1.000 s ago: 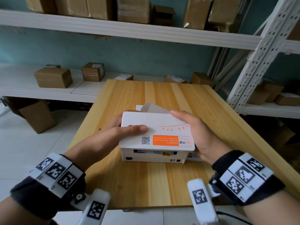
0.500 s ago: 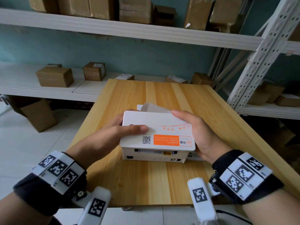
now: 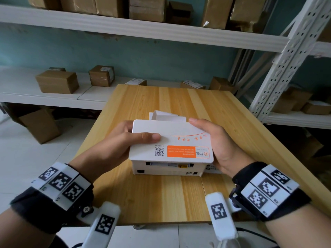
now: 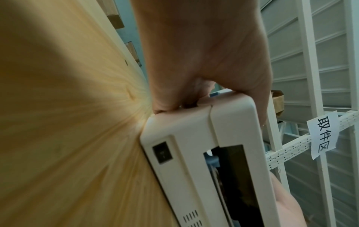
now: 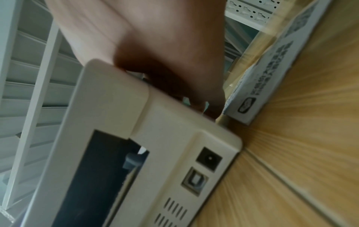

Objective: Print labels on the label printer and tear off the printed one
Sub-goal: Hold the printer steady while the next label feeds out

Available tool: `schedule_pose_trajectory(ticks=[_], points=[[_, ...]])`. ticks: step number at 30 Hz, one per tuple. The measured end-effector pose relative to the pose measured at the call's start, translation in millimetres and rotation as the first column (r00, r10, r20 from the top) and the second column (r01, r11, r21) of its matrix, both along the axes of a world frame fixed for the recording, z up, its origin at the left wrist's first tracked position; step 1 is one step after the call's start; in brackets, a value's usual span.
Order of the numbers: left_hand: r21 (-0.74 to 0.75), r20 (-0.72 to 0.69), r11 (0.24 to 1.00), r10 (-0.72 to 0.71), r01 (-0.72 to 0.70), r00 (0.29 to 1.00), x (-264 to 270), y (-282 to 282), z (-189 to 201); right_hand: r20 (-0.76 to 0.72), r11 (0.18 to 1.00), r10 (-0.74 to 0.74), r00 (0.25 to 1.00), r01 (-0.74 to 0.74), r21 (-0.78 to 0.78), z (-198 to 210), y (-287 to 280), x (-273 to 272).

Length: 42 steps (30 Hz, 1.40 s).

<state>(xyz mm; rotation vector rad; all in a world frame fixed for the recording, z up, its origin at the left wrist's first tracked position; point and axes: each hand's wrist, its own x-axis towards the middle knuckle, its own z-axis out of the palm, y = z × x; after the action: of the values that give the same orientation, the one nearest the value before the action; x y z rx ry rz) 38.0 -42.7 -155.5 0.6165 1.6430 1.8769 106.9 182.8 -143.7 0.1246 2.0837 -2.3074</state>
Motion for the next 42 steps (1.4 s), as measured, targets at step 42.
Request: schedule_pose_trajectory(ticks=[42], points=[[-0.065,-0.146,0.996,0.045,-0.055,0.988,-2.7,1.1,-7.1,0.016,0.999,-0.037,0.999,0.037,-0.003,-4.3,-1.1,-1.9]])
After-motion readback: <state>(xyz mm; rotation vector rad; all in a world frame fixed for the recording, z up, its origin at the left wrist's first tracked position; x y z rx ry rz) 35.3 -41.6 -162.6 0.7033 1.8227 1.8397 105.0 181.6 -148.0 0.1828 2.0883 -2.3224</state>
